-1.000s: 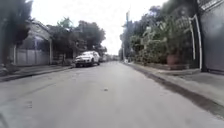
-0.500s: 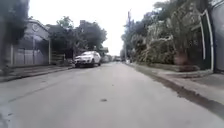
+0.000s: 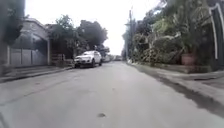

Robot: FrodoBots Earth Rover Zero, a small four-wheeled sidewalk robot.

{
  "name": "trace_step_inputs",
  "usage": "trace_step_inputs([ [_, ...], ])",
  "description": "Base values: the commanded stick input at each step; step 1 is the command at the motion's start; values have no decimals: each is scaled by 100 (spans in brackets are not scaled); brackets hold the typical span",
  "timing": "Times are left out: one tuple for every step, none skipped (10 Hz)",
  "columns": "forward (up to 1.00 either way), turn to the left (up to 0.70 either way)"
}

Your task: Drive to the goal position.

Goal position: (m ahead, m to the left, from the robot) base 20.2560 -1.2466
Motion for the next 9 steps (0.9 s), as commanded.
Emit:
trace_step_inputs([
  [85, 0],
  [85, 0],
  [85, 0],
  [85, 0],
  [85, 0],
  [85, 0],
  [85, 0],
  [85, 0],
  [85, 0],
])
